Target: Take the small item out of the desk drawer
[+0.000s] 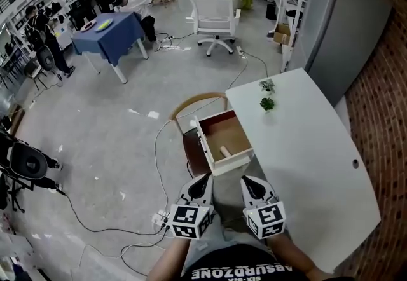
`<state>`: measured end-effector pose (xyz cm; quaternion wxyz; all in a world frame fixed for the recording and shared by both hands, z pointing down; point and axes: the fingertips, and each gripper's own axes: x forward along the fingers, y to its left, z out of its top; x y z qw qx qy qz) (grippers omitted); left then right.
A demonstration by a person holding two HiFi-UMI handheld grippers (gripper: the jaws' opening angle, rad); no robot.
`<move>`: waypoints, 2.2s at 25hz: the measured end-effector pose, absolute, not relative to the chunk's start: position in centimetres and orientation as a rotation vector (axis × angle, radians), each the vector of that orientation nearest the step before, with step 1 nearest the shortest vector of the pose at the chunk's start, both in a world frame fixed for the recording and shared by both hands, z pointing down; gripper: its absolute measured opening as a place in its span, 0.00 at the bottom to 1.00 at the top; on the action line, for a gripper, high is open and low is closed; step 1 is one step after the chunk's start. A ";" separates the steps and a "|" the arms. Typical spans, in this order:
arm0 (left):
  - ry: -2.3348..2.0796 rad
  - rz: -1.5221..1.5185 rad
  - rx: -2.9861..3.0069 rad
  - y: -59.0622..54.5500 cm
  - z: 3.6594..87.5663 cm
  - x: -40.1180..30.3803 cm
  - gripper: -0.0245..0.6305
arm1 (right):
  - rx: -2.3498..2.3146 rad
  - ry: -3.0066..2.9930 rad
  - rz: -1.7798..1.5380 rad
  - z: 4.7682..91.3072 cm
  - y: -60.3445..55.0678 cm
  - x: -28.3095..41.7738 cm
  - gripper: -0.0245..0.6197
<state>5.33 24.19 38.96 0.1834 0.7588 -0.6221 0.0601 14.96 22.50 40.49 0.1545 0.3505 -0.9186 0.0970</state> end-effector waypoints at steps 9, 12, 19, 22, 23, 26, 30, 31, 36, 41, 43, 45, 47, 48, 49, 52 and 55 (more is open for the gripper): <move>-1.724 0.192 2.156 18.6 39.3 2.5 0.05 | 1.009 -2.611 0.324 41.2 17.2 12.1 0.03; -1.701 0.200 2.154 16.5 39.6 1.4 0.05 | 1.021 -2.596 0.348 41.3 15.3 11.2 0.03; -1.651 0.202 2.200 11.8 39.0 -0.5 0.05 | 0.980 -2.570 0.407 41.9 11.4 8.8 0.19; -1.632 0.205 2.211 10.0 39.0 -1.6 0.05 | 0.948 -2.536 0.416 42.6 10.0 7.7 0.27; -1.627 0.206 2.211 9.4 39.1 -2.0 0.05 | 0.935 -2.525 0.420 42.9 9.6 7.2 0.29; -1.614 0.212 2.207 7.8 39.5 -3.4 0.05 | 0.900 -2.491 0.433 43.8 8.4 5.9 0.33; -1.595 0.222 2.195 6.1 40.2 -5.1 0.05 | 0.866 -2.432 0.445 45.4 7.0 4.6 0.36; -1.590 0.225 2.190 5.7 40.4 -5.6 0.05 | 0.863 -2.417 0.449 45.8 6.7 4.4 0.37; -1.565 0.234 2.182 3.6 41.3 -7.5 0.05 | 0.863 -2.358 0.474 48.4 4.8 3.4 0.37; -1.529 0.251 2.194 1.1 42.2 -8.6 0.05 | 0.877 -2.295 0.498 51.3 2.7 2.6 0.37; -1.514 0.260 2.201 0.3 42.5 -8.8 0.05 | 0.878 -2.275 0.504 52.3 2.1 2.4 0.37; -1.495 0.270 2.210 -0.5 43.0 -9.0 0.05 | 0.876 -2.254 0.507 53.3 1.5 2.2 0.37; -1.477 0.283 2.218 -1.2 43.5 -9.1 0.05 | 0.876 -2.235 0.510 54.2 1.0 2.0 0.37; -1.470 0.288 2.222 -1.5 43.7 -9.1 0.05 | 0.876 -2.226 0.511 54.7 0.8 1.9 0.37; -1.462 0.292 2.226 -1.8 43.9 -9.1 0.05 | 0.876 -2.218 0.512 55.1 0.6 1.9 0.37; -1.439 0.299 2.237 -2.3 44.5 -9.2 0.05 | 0.882 -2.193 0.513 56.4 0.2 1.8 0.37; -1.419 0.311 2.241 -2.6 45.4 -9.4 0.05 | 0.879 -2.166 0.517 58.1 -0.2 1.6 0.37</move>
